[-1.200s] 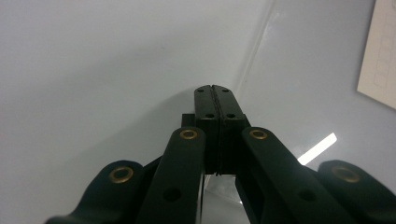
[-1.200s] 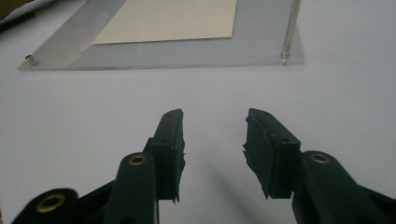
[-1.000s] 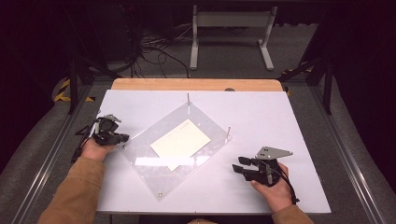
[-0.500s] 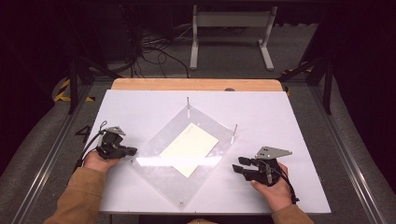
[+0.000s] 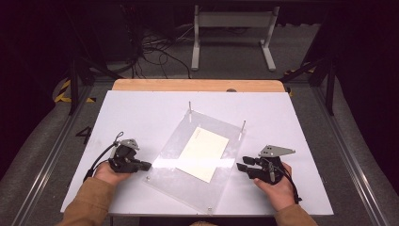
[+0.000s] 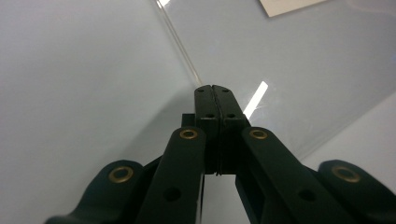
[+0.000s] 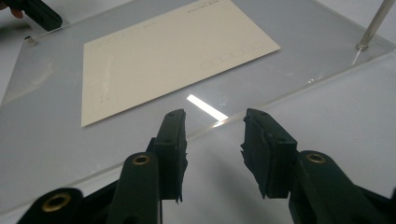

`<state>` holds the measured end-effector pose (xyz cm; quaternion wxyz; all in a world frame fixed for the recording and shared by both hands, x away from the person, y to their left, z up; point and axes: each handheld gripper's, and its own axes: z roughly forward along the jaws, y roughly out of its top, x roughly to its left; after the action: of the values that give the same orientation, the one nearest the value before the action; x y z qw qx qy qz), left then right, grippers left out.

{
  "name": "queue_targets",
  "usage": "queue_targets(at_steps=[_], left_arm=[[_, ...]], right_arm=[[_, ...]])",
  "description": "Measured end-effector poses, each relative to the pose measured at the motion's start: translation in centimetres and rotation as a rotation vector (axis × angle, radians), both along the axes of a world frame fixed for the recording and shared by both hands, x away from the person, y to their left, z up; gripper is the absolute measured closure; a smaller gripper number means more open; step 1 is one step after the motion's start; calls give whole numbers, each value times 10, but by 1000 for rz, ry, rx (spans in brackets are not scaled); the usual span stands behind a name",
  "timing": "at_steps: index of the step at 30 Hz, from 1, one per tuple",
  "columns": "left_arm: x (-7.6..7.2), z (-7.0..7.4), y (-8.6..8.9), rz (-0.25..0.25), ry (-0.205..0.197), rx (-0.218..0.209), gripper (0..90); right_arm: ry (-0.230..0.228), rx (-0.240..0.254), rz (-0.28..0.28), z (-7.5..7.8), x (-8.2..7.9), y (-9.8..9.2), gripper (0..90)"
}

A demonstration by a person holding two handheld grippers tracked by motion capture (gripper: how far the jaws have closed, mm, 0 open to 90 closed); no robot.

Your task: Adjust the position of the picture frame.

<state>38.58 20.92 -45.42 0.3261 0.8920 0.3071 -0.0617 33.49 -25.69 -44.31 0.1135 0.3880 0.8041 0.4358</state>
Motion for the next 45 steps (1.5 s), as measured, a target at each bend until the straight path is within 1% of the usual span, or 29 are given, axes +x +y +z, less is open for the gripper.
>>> queue_targets(at_steps=[2, 6, 7, 8, 9, 10, 11, 12, 13, 14, 15, 16, 17, 18, 19, 21, 22, 23, 24, 25, 26, 28, 30, 33, 35, 37, 38, 40, 45], left_arm=[[-3, -1, -5, -30, -1, -7, 900], [-4, 0, -7, -41, -7, -2, 895], [-4, -1, -7, -36, 0, -11, 874], [-3, 0, -6, -32, -6, -12, 874], [-3, 1, -4, -14, -2, -24, 832], [-2, 1, -4, -11, -2, -24, 777], [-3, 1, -3, -10, -7, -31, 768], [-4, 2, -3, -5, -19, -27, 744], [-4, 3, -3, 14, -32, -29, 704], [-4, 3, -2, 37, -53, -30, 636], [-4, 4, 0, 66, -82, -32, 554], [-3, 4, 2, 100, -108, -35, 445], [-2, 5, 5, 132, -123, -36, 400], [-2, 6, 9, 155, -145, -35, 395], [-3, 7, 12, 177, -155, -45, 385], [-4, 10, 18, 194, -205, -77, 341], [-5, 11, 18, 202, -217, -90, 332], [-7, 13, 18, 207, -246, -101, 325], [-9, 14, 18, 201, -266, -101, 316], [-11, 15, 17, 204, -278, -102, 311], [-12, 15, 17, 192, -288, -102, 307], [-15, 15, 16, 195, -288, -98, 300], [-17, 15, 17, 198, -287, -97, 301], [-18, 15, 19, 199, -280, -112, 301], [-18, 15, 19, 199, -275, -112, 301], [-20, 14, 19, 186, -270, -105, 303], [-20, 14, 19, 189, -269, -105, 305], [-22, 14, 20, 191, -267, -104, 309], [-25, 13, 21, 174, -250, -92, 312]], right_arm=[[1, -4, -4, 0, 1, 0, 587], [0, -12, -18, 3, 7, 1, 600], [7, -45, -52, 10, 17, 2, 621], [7, -45, -52, 10, 17, 2, 621], [5, -46, -59, 14, 22, 2, 630], [2, -58, -79, 21, 31, 2, 637], [-5, -69, -92, 23, 36, 2, 639], [-10, -85, -106, 27, 43, 2, 641], [-15, -97, -120, 29, 50, 1, 642], [-16, -115, -141, 32, 59, 1, 642], [-16, -134, -158, 33, 67, -1, 645], [-6, -151, -181, 34, 74, -2, 648], [12, -167, -206, 34, 82, -2, 648], [26, -176, -222, 36, 88, -3, 647], [27, -182, -229, 38, 93, -3, 646], [22, -202, -232, 41, 102, -2, 643], [22, -209, -234, 42, 108, -1, 643], [24, -221, -240, 42, 111, 0, 644], [27, -230, -245, 41, 118, 1, 647], [27, -238, -251, 40, 122, 1, 658], [34, -242, -262, 39, 126, 1, 668], [53, -249, -275, 35, 133, 1, 730], [77, -233, -257, 33, 137, 3, 841], [62, -294, -241, 36, 139, 10, 844], [58, -292, -239, 37, 140, 13, 848], [37, -291, -234, 41, 142, 15, 849], [25, -305, -232, 43, 143, 18, 849], [8, -317, -225, 48, 148, 24, 849], [-27, -350, -195, 60, 170, 46, 849]])
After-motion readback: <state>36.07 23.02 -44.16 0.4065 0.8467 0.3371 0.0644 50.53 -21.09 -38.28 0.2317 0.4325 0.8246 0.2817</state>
